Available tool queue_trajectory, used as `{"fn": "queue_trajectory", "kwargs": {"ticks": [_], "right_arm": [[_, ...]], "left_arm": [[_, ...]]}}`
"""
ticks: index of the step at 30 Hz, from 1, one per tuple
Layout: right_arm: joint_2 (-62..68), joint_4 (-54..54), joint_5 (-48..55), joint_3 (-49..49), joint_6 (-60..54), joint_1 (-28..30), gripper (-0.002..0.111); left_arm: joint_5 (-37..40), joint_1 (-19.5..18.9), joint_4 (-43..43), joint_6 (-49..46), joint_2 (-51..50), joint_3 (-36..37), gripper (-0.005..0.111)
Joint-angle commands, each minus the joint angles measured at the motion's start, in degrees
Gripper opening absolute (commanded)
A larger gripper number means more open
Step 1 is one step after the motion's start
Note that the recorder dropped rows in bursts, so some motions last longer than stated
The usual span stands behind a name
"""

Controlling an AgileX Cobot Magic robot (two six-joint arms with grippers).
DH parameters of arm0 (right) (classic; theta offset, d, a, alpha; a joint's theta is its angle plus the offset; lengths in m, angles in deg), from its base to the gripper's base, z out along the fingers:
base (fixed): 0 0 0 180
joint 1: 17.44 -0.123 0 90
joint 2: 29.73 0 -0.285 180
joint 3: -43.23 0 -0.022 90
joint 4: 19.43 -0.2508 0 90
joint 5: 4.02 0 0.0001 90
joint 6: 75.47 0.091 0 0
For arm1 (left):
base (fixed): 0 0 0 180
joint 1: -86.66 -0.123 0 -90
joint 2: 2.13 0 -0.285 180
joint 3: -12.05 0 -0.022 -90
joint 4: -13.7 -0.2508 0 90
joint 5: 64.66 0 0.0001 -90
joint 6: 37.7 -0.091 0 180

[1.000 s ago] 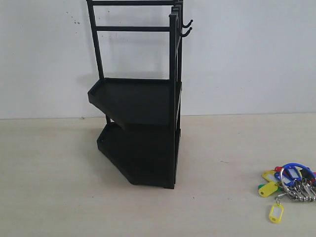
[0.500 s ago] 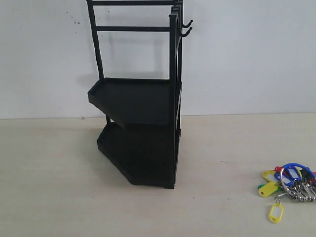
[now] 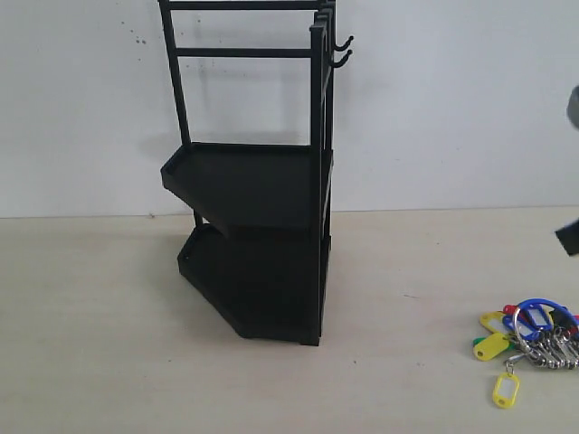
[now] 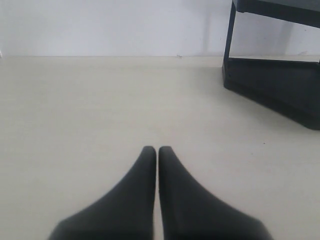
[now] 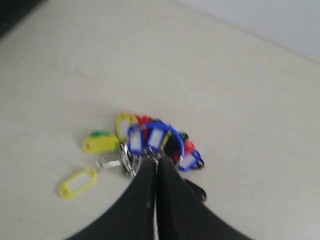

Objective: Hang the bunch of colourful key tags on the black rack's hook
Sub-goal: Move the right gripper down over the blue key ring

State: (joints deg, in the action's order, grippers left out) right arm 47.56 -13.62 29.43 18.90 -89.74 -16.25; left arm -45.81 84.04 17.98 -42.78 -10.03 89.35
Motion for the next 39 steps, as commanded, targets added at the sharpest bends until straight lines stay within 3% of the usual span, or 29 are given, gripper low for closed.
{"fn": "queue_trajectory", "kwargs": {"ticks": [1,9,15,21,27,32,39], "right_arm": [[6.8,11.9,9.5,4.5,-0.8,0.5,0.0],[19.6,9.5,19.2,14.0,-12.7,0.5,0.0],[30.1,9.2,26.9,23.7,-12.7,0.5,0.0],[38.0,5.2,32.1,33.5,-3.9,1.3,0.0],[40.1,-0.7,30.9,35.5,-4.7,4.0,0.0],[40.3,6.5,27.6,35.5,-24.2,4.4,0.0],[41.9,6.4,16.7,35.5,-47.3,4.4,0.0]], "left_arm": [[-0.9,-0.1,0.4,0.6,0.1,-0.1,0.004],[-0.9,-0.1,0.4,0.6,0.1,-0.1,0.004],[-0.9,-0.1,0.4,0.6,0.1,-0.1,0.004],[-0.9,-0.1,0.4,0.6,0.1,-0.1,0.004],[-0.9,-0.1,0.4,0.6,0.1,-0.1,0.004],[-0.9,-0.1,0.4,0.6,0.1,-0.1,0.004],[-0.9,-0.1,0.4,0.6,0.1,-0.1,0.004]]}}
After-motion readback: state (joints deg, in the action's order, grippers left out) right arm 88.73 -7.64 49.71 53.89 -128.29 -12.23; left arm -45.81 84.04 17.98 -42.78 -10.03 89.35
